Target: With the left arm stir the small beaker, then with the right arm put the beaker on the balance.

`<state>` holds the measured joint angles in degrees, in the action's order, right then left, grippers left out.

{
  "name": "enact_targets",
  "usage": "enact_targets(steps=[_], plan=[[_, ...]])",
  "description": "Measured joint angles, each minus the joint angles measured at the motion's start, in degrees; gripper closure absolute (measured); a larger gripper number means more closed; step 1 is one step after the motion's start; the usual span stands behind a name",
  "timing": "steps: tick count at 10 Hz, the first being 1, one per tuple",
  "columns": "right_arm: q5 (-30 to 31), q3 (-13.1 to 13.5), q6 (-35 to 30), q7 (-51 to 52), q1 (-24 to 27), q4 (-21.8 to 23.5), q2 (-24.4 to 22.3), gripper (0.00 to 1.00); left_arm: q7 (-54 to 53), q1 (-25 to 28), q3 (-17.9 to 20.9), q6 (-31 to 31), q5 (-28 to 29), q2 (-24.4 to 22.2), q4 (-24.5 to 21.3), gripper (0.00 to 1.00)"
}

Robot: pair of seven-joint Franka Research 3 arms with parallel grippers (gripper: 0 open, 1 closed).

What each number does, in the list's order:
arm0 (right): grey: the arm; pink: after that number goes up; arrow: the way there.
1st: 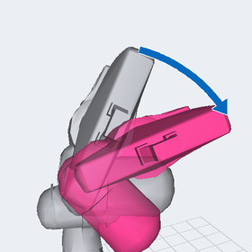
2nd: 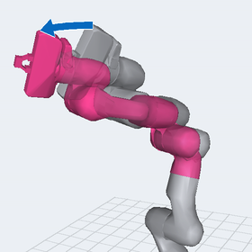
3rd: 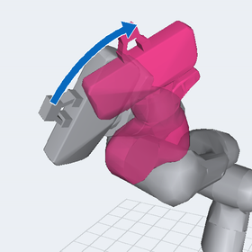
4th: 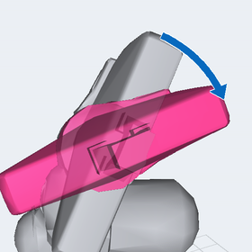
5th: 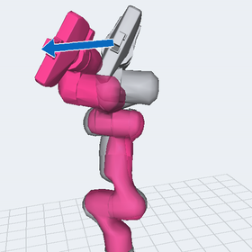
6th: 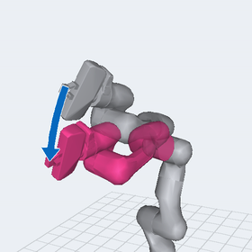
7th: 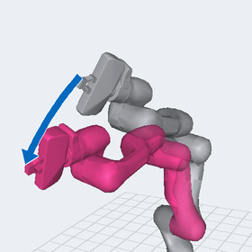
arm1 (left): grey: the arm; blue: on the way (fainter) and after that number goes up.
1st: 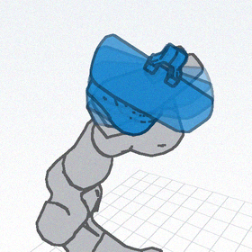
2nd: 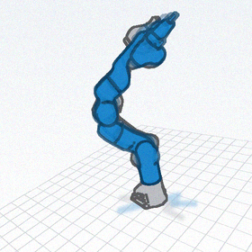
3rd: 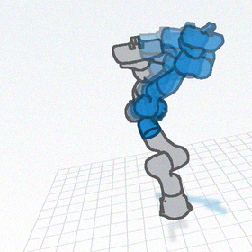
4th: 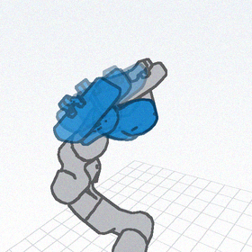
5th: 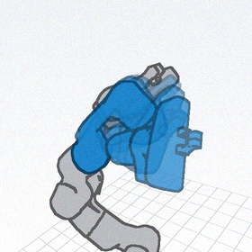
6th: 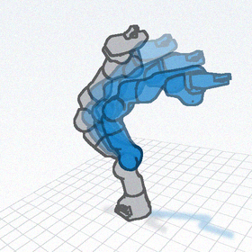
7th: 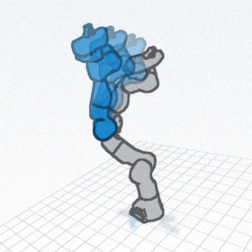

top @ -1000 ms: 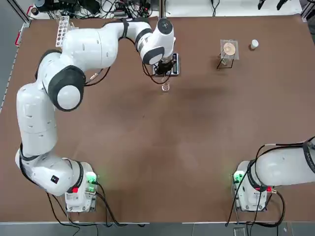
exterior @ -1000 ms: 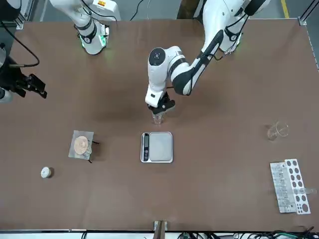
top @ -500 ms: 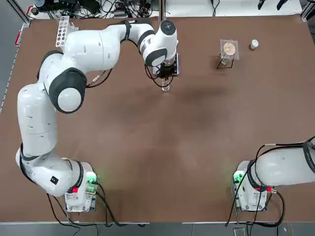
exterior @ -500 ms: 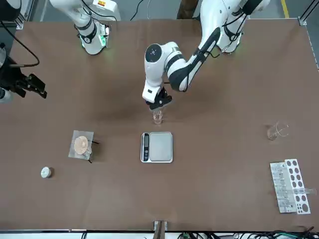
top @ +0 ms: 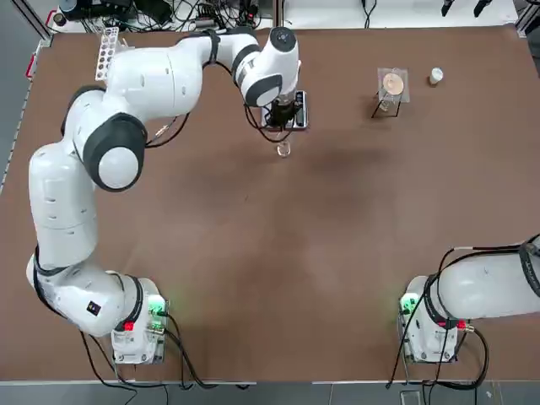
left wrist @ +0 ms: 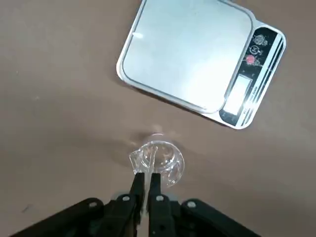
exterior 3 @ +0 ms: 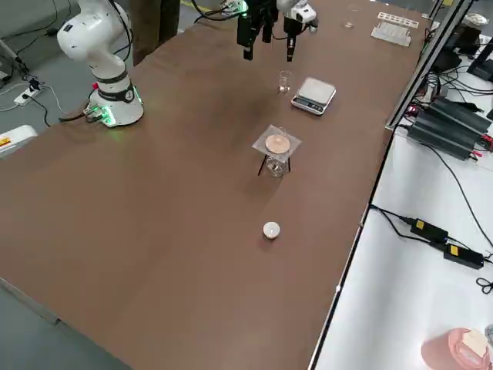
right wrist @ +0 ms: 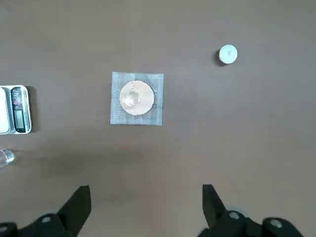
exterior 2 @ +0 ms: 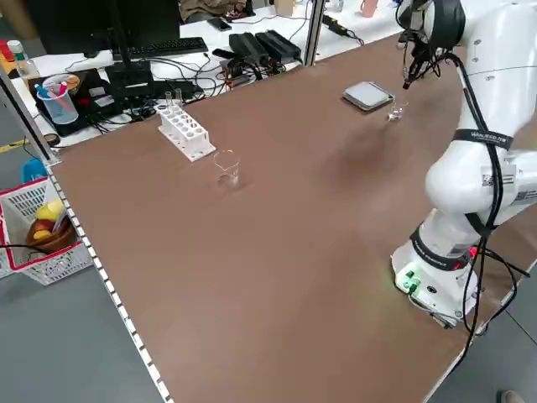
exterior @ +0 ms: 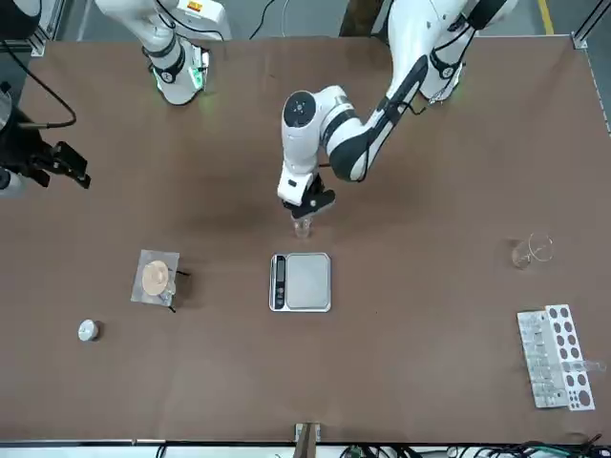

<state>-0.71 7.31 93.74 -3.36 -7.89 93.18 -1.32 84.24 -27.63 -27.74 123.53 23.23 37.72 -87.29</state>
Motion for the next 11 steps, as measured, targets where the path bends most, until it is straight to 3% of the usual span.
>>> enact_targets(steps=[4,11], plan=[[0.0,0.1,-0.2,0.0,0.0,0.0,0.0,0.00,0.1,-0.3,-0.7,-0.6,-1.2,-0.5,1.1,0.93],[-0.6,0.1,-0.8,0.0,0.0,0.0,0.0,0.00,-1.0,0.9,-0.7,-7.4,-4.9,-3.9,6.0,0.93]])
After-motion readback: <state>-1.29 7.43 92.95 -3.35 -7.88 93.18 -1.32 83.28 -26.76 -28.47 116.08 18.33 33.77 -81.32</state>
